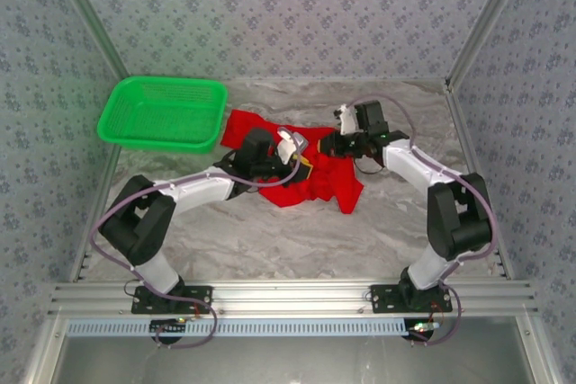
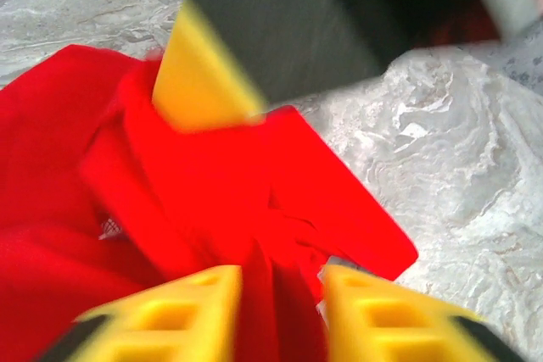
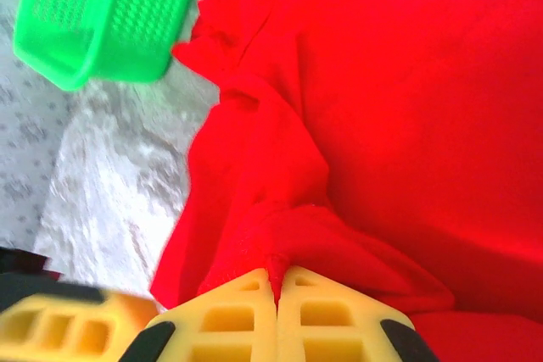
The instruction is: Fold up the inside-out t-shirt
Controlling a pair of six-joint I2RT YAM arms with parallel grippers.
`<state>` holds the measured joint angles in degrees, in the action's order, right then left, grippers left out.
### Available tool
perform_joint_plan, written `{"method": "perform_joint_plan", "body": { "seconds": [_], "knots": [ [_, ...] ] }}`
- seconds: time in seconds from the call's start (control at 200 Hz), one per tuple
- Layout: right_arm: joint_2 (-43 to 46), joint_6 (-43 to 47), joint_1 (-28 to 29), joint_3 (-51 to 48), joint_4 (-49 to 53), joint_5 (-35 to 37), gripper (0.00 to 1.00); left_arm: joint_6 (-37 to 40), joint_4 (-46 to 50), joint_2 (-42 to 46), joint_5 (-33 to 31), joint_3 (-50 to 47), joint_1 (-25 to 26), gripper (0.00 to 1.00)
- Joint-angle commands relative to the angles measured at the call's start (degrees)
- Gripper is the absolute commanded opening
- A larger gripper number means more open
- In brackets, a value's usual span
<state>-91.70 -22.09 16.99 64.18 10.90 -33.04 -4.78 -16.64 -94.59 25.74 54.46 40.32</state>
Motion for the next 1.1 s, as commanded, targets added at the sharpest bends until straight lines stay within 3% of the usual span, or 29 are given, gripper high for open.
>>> {"method": "perform_joint_plan", "body": {
  "seconds": [0.0,0.065,0.165,0.495,0.72,1.094],
  "knots": [
    [11.48,-7.86,-3.5,3.17,-7.09,-0.3,0.0,-3.53,-2.22,6.65,-3.05,-2.36,0.55,0.48],
    [16.43,-12.87,-3.89,3.21,-12.89,2.82,0.0,-5.15,-2.81,10.31,-5.62,-4.15,0.47,0.58],
    [20.33,-13.54,-3.22,7.19,-15.52,7.01,0.0,-6.08,-1.82,14.09,-8.68,-5.9,0.5,0.67],
    [19.03,-13.28,-1.67,16.59,-15.75,13.48,0.0,-8.43,-1.16,13.94,-10.43,-8.79,2.72,0.71],
    [16.07,-12.42,-1.44,18.67,-13.36,15.76,0.0,-9.02,-0.34,3.85,-17.35,-2.21,8.0,0.71],
    [15.29,-11.36,-2.74,19.18,-12.21,17.38,0.0,-12.41,-5.62,-14.58,-24.84,8.57,9.44,0.68]
  ]
}}
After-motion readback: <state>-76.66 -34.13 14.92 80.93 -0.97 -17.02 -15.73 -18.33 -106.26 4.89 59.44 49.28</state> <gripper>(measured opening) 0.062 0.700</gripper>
